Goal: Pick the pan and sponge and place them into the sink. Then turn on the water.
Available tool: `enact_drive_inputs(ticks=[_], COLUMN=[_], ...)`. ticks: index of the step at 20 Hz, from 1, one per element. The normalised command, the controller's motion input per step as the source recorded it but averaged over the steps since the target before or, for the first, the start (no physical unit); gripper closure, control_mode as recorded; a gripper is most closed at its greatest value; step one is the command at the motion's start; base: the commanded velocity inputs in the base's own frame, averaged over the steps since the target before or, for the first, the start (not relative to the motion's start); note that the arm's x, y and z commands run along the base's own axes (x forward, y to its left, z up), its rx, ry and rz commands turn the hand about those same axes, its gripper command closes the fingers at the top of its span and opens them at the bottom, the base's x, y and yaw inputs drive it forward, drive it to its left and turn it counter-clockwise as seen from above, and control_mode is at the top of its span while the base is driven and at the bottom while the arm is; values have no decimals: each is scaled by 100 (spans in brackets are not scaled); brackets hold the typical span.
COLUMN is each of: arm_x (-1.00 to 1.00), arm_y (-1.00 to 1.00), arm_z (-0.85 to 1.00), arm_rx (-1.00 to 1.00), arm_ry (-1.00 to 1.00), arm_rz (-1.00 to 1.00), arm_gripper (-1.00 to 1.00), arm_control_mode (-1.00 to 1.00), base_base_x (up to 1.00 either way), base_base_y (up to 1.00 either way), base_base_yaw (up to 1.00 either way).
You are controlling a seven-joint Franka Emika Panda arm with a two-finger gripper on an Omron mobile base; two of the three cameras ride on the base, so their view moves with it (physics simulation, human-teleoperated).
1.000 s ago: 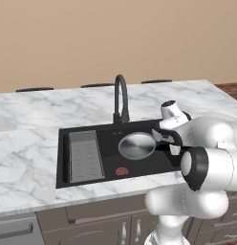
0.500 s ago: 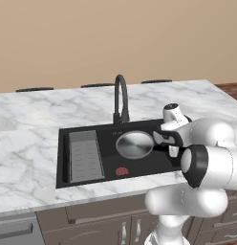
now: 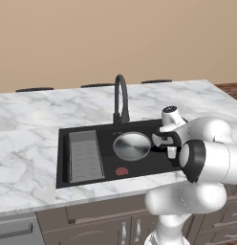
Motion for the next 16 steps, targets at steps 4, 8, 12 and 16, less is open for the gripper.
enact_drive_inputs(ticks=[4,8,12,16], arm_x=[15,11,5,5], arm_y=[0,0,2,3], arm_z=[-7,-12,-19,-18], arm_rx=[7,5,1,0], arm_ry=[-2,-3,-4,-3], arm_rz=[5,5,5,5], arm_gripper=[100,100,100,100], arm_control_mode=[-100,-100,-100,-100], base_base_x=[0,0,0,0], base_base_y=[0,0,0,0], base_base_yaw=[0,0,0,0])
